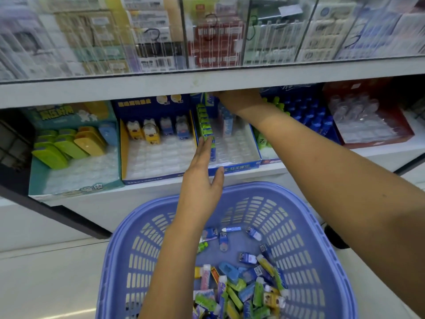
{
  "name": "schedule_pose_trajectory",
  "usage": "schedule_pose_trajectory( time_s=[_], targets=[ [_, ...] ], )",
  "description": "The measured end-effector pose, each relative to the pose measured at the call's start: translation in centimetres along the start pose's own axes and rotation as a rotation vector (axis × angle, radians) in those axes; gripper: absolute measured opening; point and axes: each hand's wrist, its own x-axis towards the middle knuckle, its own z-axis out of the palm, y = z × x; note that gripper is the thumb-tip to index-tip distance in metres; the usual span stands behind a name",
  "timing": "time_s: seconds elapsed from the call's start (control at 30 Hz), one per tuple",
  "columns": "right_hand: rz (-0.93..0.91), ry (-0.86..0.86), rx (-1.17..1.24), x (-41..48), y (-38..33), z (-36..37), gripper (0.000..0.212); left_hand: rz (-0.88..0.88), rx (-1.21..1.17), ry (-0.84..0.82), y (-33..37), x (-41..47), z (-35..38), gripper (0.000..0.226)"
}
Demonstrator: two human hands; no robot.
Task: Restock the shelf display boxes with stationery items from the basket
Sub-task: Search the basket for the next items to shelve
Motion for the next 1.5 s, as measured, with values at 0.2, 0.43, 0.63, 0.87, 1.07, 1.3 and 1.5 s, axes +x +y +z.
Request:
schedule_pose_trajectory(
  time_s=[0.2, 0.43, 0.63, 0.87, 1.07, 1.3, 1.5],
  targets=[
    [-0.049, -0.086, -0.212, 0.3, 0.7, 0.6, 0.034, 0.005, 0.008, -0.014, -0.2, 0.1, 0.0, 0.066],
    [-0.102, -0.167, -0.188, 0.6, 1.1, 0.6, 0.02, 0.012, -0.041, 0.0, -0.5, 0.2, -0.1, 0.065],
    [-0.076, -0.177, -0.267, 1.5, 0.8, 0.8, 0.021, 0.035, -0.026, 0.009, -0.8, 0.3, 0.0, 0.064],
    [-0.092, -0.152, -0.339, -1.7, -0.5, 0.0, 0.042, 0.135, -0.065, 0.259, -0.3, -1.0, -0.3, 0.036],
    [-0.007, -0.33, -0.109, -14.9, 2.8, 0.3, 0.013, -0.066, 0.005, 0.073, -4.3, -4.2, 3.0, 0.021],
    [0.391, -1.018, -0.507, -22.9, 12.1, 10.7, 0.041, -0.565, 0.154, -0.454, -12.1, -7.6, 9.1, 0.021],
    [0.39, -0.901, -0.513, -25.0, 16.3, 15.6, 0.03, -0.745, 0.378, -0.39, -15.1, -8.8, 12.9, 0.031]
  ],
)
